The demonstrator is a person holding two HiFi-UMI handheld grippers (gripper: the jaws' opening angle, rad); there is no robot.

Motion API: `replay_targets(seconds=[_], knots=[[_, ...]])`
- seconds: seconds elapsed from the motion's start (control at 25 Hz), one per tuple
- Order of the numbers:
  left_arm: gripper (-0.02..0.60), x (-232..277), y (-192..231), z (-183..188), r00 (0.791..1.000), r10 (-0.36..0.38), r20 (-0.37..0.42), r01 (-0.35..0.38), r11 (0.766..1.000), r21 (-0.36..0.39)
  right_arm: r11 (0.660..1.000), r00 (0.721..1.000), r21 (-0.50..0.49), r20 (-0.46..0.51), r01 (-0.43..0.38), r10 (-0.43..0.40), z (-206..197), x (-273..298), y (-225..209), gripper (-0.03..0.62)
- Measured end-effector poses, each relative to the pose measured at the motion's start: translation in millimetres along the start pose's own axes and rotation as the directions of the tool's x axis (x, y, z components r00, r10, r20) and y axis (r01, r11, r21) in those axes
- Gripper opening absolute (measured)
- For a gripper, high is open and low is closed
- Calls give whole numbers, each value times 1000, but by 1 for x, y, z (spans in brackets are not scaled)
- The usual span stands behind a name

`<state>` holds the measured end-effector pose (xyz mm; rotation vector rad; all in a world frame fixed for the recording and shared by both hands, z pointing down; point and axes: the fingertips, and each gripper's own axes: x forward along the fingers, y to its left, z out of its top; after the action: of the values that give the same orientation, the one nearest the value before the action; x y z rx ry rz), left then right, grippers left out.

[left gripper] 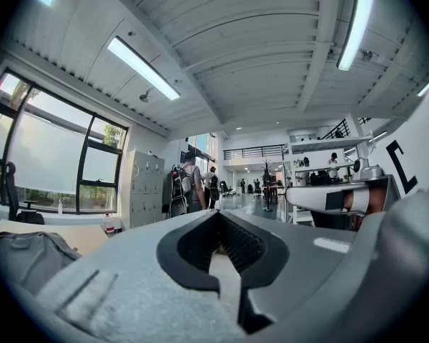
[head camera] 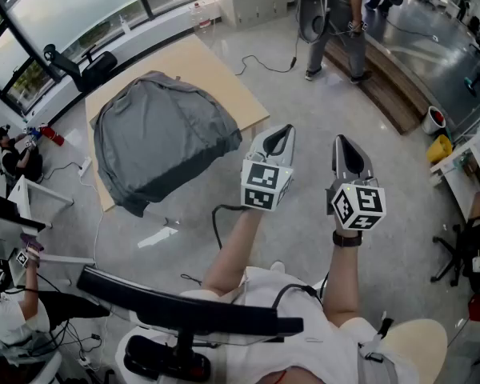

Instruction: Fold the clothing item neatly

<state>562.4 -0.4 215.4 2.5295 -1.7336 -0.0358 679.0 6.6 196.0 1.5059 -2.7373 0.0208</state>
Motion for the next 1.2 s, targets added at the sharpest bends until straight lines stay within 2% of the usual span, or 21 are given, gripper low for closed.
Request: replay_targets(seconds=[0.16, 0.44, 0.64, 0.8, 0.92, 1.04, 1.2], knots=[[2, -5, -8, -11, 999, -34, -19, 33, 999, -20, 1000, 1000, 0, -22, 10, -10, -10, -11, 10, 0], [2, -23, -1, -23, 999, -16, -41, 15, 999, -39, 1000, 998, 5, -57, -23, 23, -23, -10, 33, 0], [2, -39, 12, -33, 998, 32, -60, -36, 998, -52, 997, 993, 27, -93, -70, 73, -39, -5, 48, 0], [2, -71, 43, -40, 989, 125, -72, -129, 990, -52, 985, 977, 62, -129, -163, 170, -58, 15, 82, 0], [2, -102, 80, -45, 970, 228, -89, -232, 972, -40, 960, 950, 96, -147, -263, 275, -72, 40, 123, 1], [2, -144, 125, -47, 935, 340, -97, -345, 938, -37, 920, 908, 118, -155, -374, 389, -80, 61, 181, 2], [2, -194, 175, -43, 890, 446, -93, -450, 892, -37, 867, 854, 126, -156, -482, 497, -82, 83, 251, 2]])
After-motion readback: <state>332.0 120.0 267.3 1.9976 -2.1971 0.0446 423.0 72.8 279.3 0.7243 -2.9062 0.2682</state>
